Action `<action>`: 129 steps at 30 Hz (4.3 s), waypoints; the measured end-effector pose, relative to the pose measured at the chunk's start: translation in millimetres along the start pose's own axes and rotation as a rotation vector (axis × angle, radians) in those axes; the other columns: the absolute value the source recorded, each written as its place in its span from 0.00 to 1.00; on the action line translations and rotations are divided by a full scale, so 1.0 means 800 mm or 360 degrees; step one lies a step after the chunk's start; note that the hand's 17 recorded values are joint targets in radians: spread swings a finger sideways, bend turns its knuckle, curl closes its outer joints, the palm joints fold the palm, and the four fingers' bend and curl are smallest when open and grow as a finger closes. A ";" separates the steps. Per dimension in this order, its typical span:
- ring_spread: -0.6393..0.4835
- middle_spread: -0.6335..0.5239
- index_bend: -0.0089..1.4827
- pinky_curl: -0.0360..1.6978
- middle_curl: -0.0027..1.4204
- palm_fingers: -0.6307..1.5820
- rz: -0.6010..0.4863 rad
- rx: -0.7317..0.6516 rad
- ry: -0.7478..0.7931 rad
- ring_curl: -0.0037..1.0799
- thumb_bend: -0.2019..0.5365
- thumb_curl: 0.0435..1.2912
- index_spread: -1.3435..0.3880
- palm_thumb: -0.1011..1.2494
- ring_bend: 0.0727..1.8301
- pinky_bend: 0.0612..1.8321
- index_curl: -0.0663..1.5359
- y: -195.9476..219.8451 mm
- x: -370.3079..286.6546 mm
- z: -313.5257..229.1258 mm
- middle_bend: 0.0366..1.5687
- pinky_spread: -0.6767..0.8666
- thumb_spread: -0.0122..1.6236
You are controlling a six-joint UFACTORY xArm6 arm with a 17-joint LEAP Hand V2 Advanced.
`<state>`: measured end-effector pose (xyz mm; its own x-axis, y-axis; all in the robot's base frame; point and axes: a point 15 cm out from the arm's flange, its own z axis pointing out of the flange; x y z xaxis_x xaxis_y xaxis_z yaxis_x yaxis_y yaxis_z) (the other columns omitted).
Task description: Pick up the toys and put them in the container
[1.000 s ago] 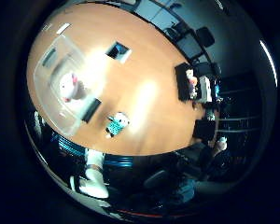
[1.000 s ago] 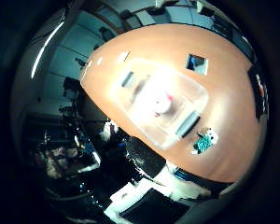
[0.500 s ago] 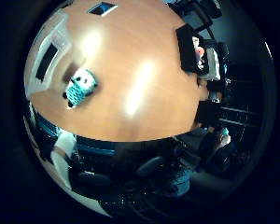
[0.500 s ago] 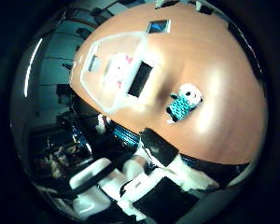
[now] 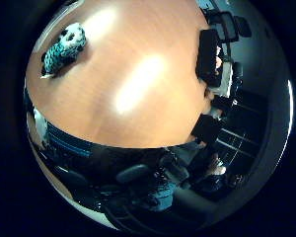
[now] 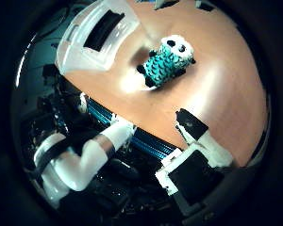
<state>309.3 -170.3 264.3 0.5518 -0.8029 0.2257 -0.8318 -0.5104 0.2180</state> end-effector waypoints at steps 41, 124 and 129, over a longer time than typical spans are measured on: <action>0.66 0.48 0.14 0.19 0.19 0.41 -0.0249 0.0012 0.0133 0.23 0.25 0.46 0.45 0.86 0.07 0.10 0.26 -0.099 -0.025 0.067 0.09 0.68 0.58; 0.24 0.17 0.24 0.26 0.50 0.78 -0.0336 0.0781 -0.0014 0.47 0.25 0.34 0.47 0.85 0.49 0.56 0.42 -0.155 -0.199 -0.473 0.48 0.08 0.59; 0.23 0.18 0.22 0.26 0.51 0.78 -0.0404 0.0829 -0.0035 0.48 0.25 0.35 0.47 0.86 0.49 0.56 0.44 -0.198 -0.249 -0.482 0.47 0.08 0.58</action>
<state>354.3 189.2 551.2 0.7409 -0.6391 0.2064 -0.5966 -0.7675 -0.2348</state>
